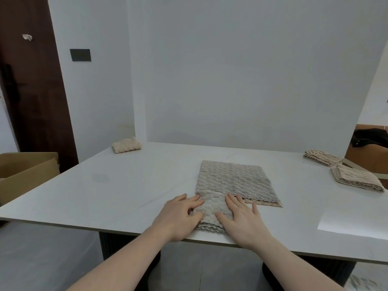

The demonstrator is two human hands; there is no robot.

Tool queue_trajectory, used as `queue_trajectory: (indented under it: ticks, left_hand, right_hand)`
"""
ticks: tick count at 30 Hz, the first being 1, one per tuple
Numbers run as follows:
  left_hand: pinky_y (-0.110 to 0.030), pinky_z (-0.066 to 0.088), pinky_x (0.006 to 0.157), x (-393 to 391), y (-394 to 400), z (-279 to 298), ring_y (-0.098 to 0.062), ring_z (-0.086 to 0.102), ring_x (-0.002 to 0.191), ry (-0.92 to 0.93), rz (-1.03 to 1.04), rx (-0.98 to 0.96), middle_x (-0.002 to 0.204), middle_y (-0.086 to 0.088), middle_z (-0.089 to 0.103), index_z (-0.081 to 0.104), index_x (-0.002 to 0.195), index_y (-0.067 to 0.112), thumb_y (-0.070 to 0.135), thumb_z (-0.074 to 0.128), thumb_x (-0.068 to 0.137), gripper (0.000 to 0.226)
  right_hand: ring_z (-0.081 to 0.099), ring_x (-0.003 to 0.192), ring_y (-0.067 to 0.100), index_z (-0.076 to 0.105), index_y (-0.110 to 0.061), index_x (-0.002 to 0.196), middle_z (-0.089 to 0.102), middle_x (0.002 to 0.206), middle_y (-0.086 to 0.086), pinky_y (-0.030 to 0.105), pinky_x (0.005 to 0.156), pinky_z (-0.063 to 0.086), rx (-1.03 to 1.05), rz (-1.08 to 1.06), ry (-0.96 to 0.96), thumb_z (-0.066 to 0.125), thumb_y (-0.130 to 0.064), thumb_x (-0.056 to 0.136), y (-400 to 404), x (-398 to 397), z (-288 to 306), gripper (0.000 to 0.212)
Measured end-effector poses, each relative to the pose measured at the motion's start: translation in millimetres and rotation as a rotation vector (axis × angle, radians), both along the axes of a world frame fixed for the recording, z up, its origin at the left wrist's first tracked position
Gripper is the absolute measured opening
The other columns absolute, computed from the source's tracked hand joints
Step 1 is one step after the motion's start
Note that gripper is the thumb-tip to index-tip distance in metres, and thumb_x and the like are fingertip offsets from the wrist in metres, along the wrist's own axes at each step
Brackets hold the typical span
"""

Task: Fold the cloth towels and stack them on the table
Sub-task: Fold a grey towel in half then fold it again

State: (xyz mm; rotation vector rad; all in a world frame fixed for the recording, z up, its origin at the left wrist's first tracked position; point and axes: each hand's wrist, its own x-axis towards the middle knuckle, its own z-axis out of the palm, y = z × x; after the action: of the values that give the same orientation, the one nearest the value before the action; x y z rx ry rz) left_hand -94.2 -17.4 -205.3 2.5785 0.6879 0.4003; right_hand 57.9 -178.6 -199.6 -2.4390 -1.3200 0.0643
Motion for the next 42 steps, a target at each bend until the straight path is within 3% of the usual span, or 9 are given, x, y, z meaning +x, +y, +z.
queue_trajectory:
  ticks: [4, 9, 14, 18, 24, 29, 34, 38, 42]
  left_hand:
    - [-0.032, 0.019, 0.124, -1, -4, 5, -0.010, 0.027, 0.151, -0.018, 0.067, 0.025, 0.155, 0.026, 0.040, 0.052, 0.144, 0.045, 0.049, 0.040, 0.099, 0.047]
    - [-0.034, 0.024, 0.122, -1, -1, 5, -0.009, 0.036, 0.146, -0.061, 0.117, -0.001, 0.155, 0.019, 0.044, 0.060, 0.137, 0.044, 0.056, 0.047, 0.093, 0.047]
    - [-0.033, 0.031, 0.117, -2, 2, 4, -0.011, 0.040, 0.141, -0.101, 0.151, -0.030, 0.152, 0.013, 0.047, 0.051, 0.145, 0.032, 0.066, 0.045, 0.094, 0.062]
    - [-0.034, 0.037, 0.111, 0, 3, 1, -0.012, 0.047, 0.131, -0.058, 0.151, 0.049, 0.139, 0.014, 0.056, 0.062, 0.131, 0.031, 0.070, 0.042, 0.091, 0.060]
    - [-0.032, 0.037, 0.110, 1, 3, 1, -0.009, 0.047, 0.129, -0.076, 0.137, 0.054, 0.137, 0.018, 0.056, 0.061, 0.131, 0.033, 0.070, 0.049, 0.090, 0.057]
    - [-0.031, 0.039, 0.107, 0, 6, 1, -0.002, 0.049, 0.123, -0.099, 0.094, -0.013, 0.128, 0.027, 0.057, 0.064, 0.120, 0.037, 0.073, 0.052, 0.083, 0.053]
    - [-0.023, 0.040, 0.095, -2, 5, 3, 0.006, 0.050, 0.109, -0.143, 0.073, -0.061, 0.110, 0.033, 0.057, 0.053, 0.091, 0.046, 0.071, 0.051, 0.075, 0.030]
    - [-0.018, 0.039, 0.092, -3, 5, 6, 0.001, 0.052, 0.110, -0.162, 0.079, -0.135, 0.111, 0.031, 0.056, 0.052, 0.094, 0.044, 0.058, 0.060, 0.079, 0.023]
    - [-0.014, 0.035, 0.092, -4, 5, 11, 0.003, 0.049, 0.110, -0.104, 0.118, -0.181, 0.105, 0.032, 0.053, 0.052, 0.097, 0.043, 0.052, 0.065, 0.079, 0.025]
  right_hand:
    - [0.000, 0.158, 0.010, 0.011, -0.021, 0.164, 0.006, 0.171, -0.011, 0.049, 0.127, -0.007, 0.010, -0.041, -0.014, 0.030, -0.068, 0.096, 1, -1, -1, 0.085]
    - [0.007, 0.158, 0.014, 0.003, -0.014, 0.164, 0.006, 0.172, -0.002, 0.048, 0.128, -0.002, 0.049, -0.108, 0.049, 0.035, -0.069, 0.091, 0, -3, 1, 0.097]
    - [0.031, 0.149, 0.024, 0.018, -0.019, 0.162, 0.037, 0.161, 0.005, 0.042, 0.123, 0.021, 0.315, -0.257, 0.196, 0.042, -0.059, 0.094, -9, 3, 5, 0.082]
    - [0.046, 0.131, 0.024, 0.040, -0.020, 0.152, 0.060, 0.128, -0.004, 0.041, 0.113, 0.033, 0.348, -0.302, 0.191, 0.046, -0.051, 0.093, -7, 4, 5, 0.067]
    - [0.046, 0.126, 0.021, 0.044, -0.028, 0.146, 0.060, 0.113, -0.009, 0.040, 0.111, 0.034, 0.295, -0.285, 0.195, 0.044, -0.053, 0.086, -9, 2, 5, 0.065]
    - [0.057, 0.103, 0.015, 0.044, -0.034, 0.140, 0.062, 0.093, -0.015, 0.043, 0.105, 0.043, 0.370, -0.218, 0.329, 0.052, -0.050, 0.079, -13, 4, 8, 0.064]
    - [0.058, 0.102, 0.006, 0.032, -0.051, 0.134, 0.063, 0.099, -0.019, 0.042, 0.099, 0.047, 0.417, -0.162, 0.404, 0.056, -0.056, 0.073, -14, 8, 4, 0.066]
    - [0.060, 0.102, 0.001, 0.031, -0.058, 0.133, 0.064, 0.100, -0.021, 0.039, 0.095, 0.050, 0.428, -0.186, 0.503, 0.064, -0.059, 0.068, -14, 10, 6, 0.073]
    - [0.058, 0.103, -0.003, 0.036, -0.056, 0.132, 0.062, 0.101, -0.028, 0.037, 0.099, 0.047, 0.354, -0.222, 0.508, 0.078, -0.045, 0.072, -11, 10, 17, 0.074]
